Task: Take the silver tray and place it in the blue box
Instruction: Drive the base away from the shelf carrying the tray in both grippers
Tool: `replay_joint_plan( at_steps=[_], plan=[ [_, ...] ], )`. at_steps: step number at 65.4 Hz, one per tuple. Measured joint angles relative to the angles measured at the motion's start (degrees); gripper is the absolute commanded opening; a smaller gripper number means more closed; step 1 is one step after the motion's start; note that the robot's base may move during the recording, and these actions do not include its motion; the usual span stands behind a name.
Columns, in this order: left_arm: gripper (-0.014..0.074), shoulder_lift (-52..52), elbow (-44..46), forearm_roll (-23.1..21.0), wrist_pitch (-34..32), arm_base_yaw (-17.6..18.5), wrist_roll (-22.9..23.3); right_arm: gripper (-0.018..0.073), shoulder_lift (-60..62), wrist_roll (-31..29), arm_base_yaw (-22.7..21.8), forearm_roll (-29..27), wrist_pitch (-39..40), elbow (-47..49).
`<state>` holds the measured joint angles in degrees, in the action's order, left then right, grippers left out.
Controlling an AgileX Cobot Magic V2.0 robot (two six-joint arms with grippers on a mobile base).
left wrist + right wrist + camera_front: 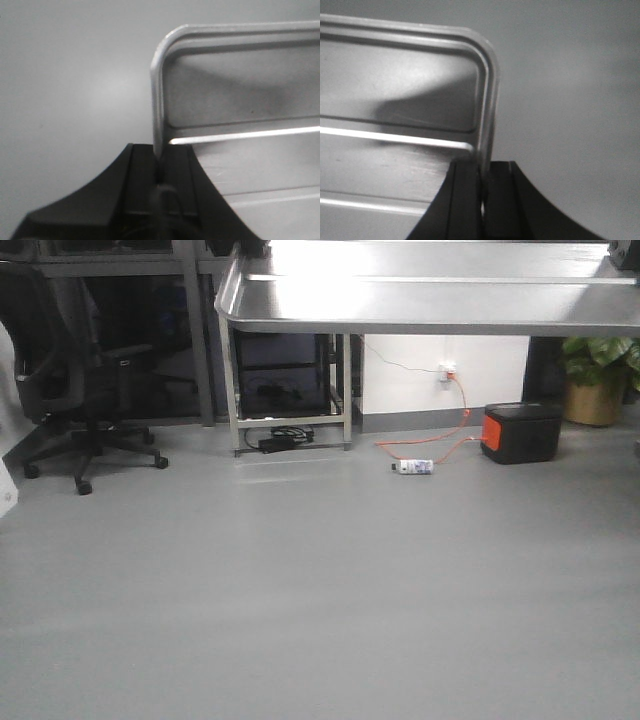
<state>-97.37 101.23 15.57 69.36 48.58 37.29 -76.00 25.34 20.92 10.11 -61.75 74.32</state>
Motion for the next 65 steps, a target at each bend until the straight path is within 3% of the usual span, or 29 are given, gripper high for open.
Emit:
replay_joint_plan(
  at_steps=[65],
  plan=[
    [-0.0105, -3.2, 0.0, -1.4, -0.6, -0.4, 0.5, 0.0059, 0.0, 0.0, 0.0, 0.6, -0.9, 0.0]
  ],
)
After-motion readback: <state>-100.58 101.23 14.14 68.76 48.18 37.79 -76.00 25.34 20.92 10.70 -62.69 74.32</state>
